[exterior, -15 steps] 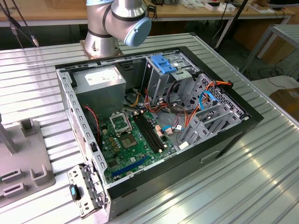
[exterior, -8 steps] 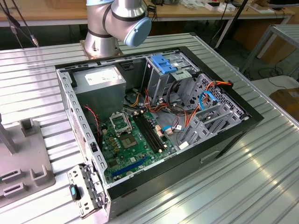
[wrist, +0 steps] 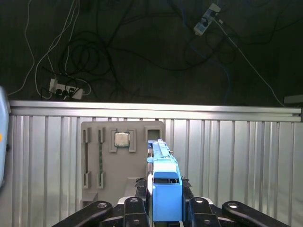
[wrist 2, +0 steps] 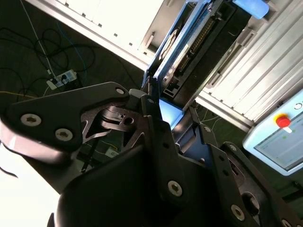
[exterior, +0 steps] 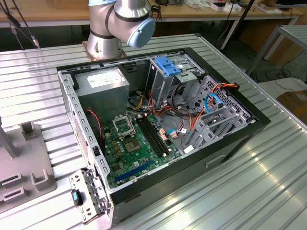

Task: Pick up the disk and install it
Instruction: 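Pick up the disk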

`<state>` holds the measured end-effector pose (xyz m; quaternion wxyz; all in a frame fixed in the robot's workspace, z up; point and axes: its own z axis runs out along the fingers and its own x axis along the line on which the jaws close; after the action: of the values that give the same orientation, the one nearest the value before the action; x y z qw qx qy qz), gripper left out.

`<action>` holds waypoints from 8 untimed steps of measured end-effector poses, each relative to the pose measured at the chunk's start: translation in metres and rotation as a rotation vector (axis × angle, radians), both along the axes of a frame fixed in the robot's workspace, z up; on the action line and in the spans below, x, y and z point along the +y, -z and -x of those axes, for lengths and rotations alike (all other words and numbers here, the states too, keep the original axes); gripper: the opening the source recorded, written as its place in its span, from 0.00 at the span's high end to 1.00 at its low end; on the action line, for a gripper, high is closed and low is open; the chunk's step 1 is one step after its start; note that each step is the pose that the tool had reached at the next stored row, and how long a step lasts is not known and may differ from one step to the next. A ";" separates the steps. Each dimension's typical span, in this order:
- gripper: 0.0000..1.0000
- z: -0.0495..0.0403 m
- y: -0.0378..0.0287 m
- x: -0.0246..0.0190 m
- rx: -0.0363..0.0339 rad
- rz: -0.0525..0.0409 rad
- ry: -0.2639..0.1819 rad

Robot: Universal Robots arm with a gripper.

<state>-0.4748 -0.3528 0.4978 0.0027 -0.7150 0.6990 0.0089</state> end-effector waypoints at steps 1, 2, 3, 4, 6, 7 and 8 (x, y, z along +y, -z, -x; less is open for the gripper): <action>0.63 0.0000 -0.0008 0.0000 -0.0001 -0.0001 0.000; 0.63 0.0000 -0.0015 0.0000 -0.0001 -0.0001 0.000; 0.63 0.0000 -0.0023 0.0000 -0.0001 -0.0001 0.000; 0.63 0.0000 -0.0029 0.0000 -0.0001 -0.0001 0.000; 0.63 0.0000 -0.0055 0.0000 -0.0001 -0.0001 0.000; 0.63 0.0000 -0.0067 0.0000 0.0000 -0.0001 0.000; 0.63 0.0000 -0.0069 0.0000 -0.0002 -0.0001 0.000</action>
<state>-0.4748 -0.3528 0.5047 0.0028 -0.7150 0.6991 0.0089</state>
